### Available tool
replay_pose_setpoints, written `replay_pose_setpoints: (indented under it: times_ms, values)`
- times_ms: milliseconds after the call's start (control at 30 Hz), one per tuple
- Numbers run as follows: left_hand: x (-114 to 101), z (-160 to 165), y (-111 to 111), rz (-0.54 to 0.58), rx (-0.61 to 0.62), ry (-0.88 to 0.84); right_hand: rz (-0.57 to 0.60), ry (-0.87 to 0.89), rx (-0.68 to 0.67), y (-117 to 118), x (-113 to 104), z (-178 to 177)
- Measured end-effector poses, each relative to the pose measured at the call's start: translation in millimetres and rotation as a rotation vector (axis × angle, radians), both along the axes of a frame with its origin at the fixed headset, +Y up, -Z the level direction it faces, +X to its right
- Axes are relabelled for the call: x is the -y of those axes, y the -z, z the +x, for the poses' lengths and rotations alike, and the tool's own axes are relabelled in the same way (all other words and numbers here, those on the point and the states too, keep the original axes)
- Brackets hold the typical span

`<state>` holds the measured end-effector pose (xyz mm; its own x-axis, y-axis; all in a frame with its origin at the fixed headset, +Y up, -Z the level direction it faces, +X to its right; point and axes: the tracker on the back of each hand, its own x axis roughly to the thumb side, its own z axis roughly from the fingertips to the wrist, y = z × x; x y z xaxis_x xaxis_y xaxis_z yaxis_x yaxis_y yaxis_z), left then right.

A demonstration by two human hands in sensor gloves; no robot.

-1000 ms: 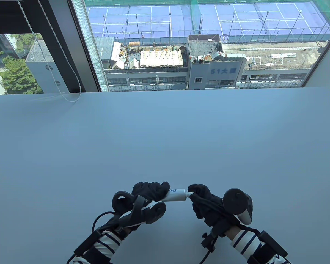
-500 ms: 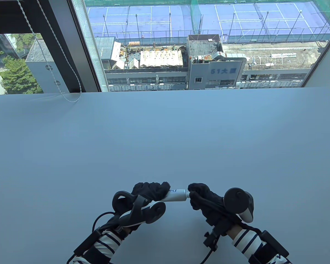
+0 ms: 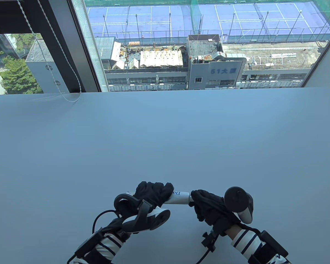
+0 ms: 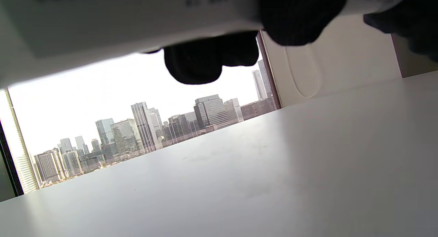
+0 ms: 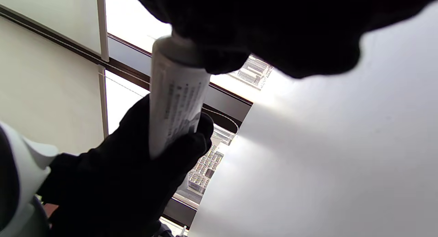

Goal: Screw tube cap onto toothpaste tube (Screw with right hand)

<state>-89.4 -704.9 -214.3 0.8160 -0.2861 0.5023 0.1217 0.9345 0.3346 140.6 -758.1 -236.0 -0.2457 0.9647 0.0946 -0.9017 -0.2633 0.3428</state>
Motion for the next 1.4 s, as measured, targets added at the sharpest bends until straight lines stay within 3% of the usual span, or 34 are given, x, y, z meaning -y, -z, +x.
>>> replay_pose_setpoints:
  times_ms: [100, 333, 467, 600, 800, 833, 933, 1000, 1067, 1233, 1400]
  values:
    - [-1.1, 1.5, -2.5, 0.062, -0.003, 0.031, -0.21, 0.137, 0.015, 0.4, 7.7, 0.4]
    - [1.3, 4.1, -4.0, 0.109, -0.008, 0.048, -0.393, 0.208, 0.082, -5.5, 7.7, -0.8]
    - [2.8, 5.0, -2.8, 0.094, -0.011, 0.053, -0.422, 0.207, 0.098, -6.1, 8.4, -0.2]
    - [-1.0, -0.3, 10.3, -0.073, -0.074, -0.076, -0.292, 0.333, 0.095, -2.4, 9.9, 1.2]
    - [1.9, -25.3, 46.2, -0.554, -0.28, -0.493, -0.197, 0.282, 0.086, 7.8, 0.2, 15.3]
    - [6.6, -30.5, 56.5, -0.696, -0.338, -0.613, -0.188, 0.273, 0.108, 9.5, -0.3, 19.2]
    - [20.2, -35.4, 75.2, -0.899, -0.477, -0.875, -0.174, 0.232, 0.137, 12.8, 0.5, 26.9]
    - [25.8, -31.7, 85.0, -0.923, -0.547, -0.939, -0.18, 0.226, 0.144, 14.0, 1.5, 30.1]
    - [29.4, -26.1, 98.9, -0.902, -0.61, -0.884, -0.194, 0.216, 0.156, 14.9, 2.8, 33.4]
    - [39.9, -7.6, 129.4, -0.983, -0.828, -0.866, -0.173, 0.149, 0.154, 16.6, 3.8, 39.3]
    - [44.9, 8.1, 143.1, -0.89, -0.929, -0.709, -0.152, 0.126, 0.158, 18.3, 3.1, 41.6]
